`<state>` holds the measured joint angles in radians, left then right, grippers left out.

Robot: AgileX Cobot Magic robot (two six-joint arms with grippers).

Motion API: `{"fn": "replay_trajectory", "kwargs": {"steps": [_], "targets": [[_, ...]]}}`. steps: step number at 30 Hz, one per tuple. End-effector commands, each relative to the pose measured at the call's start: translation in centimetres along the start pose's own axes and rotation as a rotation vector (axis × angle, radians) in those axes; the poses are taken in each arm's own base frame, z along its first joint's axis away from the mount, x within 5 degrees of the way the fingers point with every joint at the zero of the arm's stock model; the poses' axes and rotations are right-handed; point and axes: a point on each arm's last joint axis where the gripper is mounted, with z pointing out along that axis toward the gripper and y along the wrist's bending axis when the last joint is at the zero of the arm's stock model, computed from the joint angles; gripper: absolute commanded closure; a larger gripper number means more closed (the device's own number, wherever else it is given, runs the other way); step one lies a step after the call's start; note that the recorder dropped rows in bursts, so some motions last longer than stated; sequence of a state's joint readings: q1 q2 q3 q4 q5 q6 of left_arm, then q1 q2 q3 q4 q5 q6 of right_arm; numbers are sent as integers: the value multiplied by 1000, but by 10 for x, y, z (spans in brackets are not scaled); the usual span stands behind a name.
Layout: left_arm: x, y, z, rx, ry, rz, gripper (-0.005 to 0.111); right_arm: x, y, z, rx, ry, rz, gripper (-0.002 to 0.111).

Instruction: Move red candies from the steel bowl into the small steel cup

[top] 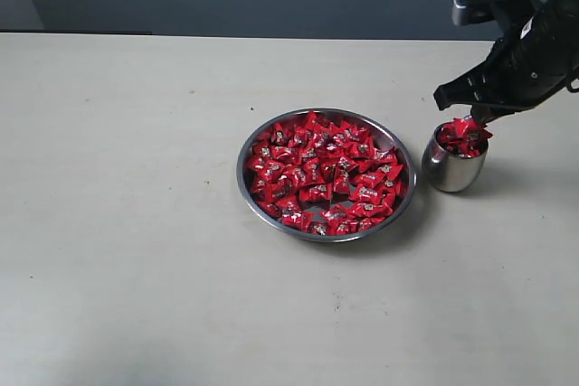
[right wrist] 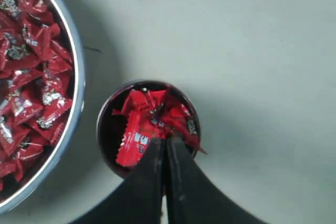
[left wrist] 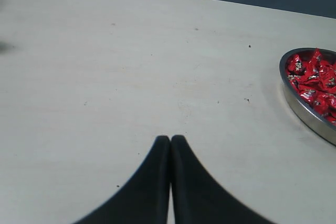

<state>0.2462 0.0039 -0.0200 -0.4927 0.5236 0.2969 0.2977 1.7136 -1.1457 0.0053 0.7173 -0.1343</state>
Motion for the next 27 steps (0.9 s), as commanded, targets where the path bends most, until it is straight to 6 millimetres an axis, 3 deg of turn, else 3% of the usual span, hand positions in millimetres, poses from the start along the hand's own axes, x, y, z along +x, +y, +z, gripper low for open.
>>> {"fn": "replay_trajectory", "kwargs": {"steps": [1, 11, 15, 27], "targets": [[0, 0, 0, -3, -7, -2, 106, 1, -2, 12, 4, 9, -6, 108], [0, 0, 0, -2, -5, -2, 106, 1, -1, 17, -8, 18, 7, 77], [0, 0, 0, -2, -5, -2, 106, 1, -1, 15, -14, 22, 14, 77], [0, 0, 0, -2, -5, -2, 106, -2, -1, -30, 6, -103, 8, 77]]}}
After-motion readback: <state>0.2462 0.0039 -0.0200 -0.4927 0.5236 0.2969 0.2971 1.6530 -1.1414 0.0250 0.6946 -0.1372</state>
